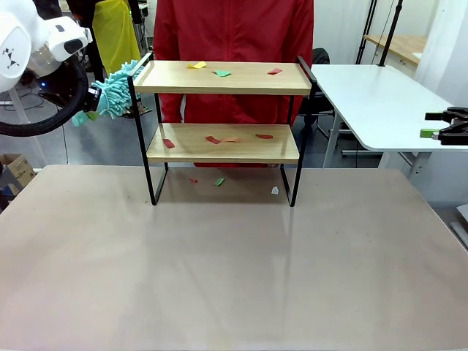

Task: Clean the shelf.
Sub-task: Pick up the Duster handed by the human, then clean the specific section of the Shelf indicated by the human with the Duster.

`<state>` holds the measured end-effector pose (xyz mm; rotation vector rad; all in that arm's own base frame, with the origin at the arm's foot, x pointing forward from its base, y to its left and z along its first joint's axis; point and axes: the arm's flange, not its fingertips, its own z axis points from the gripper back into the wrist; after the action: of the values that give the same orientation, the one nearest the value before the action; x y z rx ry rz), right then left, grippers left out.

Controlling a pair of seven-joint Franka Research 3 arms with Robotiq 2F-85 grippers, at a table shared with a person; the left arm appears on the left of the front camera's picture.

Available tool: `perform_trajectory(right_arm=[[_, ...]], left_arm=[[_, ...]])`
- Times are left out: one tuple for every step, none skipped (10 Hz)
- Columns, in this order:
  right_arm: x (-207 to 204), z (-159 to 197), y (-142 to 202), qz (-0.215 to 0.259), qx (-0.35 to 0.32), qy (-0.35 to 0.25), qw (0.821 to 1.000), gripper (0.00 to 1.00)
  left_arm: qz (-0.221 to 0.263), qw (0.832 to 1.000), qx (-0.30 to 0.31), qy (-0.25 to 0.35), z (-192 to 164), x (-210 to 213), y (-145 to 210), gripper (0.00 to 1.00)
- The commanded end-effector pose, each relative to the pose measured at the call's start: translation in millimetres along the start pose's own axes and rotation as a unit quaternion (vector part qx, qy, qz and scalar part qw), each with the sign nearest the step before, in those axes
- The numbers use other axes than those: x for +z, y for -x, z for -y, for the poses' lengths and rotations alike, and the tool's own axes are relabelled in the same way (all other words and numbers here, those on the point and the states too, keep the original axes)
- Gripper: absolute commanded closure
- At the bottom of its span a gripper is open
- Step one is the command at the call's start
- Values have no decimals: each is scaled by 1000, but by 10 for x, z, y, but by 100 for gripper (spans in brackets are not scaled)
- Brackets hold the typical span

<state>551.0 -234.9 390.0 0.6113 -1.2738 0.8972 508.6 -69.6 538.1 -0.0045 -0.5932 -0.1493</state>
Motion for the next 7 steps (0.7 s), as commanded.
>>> perform_trajectory(right_arm=[[-6, -27, -26, -1, 1, -2, 1000, 0], [-6, -27, -26, -1, 1, -2, 1000, 0], [-6, -27, -26, -1, 1, -2, 1000, 0], [-6, -27, -26, -1, 1, -2, 1000, 0], [-6, -27, -26, -1, 1, -2, 1000, 0], [-6, -27, -26, -1, 1, -2, 1000, 0], [-6, -27, -26, -1, 1, -2, 1000, 0]], left_arm=[[3, 1000, -3, 2, -8, 28, -12, 100], [3, 1000, -3, 2, -8, 28, -12, 100], [3, 1000, -3, 2, -8, 28, -12, 100], [3, 1000, -3, 2, -8, 28, -12, 100], [3, 1000, -3, 2, -8, 28, -12, 100], [3, 1000, -3, 2, -8, 28, -12, 100], [0, 1000, 0, 0, 0, 0, 0, 87]])
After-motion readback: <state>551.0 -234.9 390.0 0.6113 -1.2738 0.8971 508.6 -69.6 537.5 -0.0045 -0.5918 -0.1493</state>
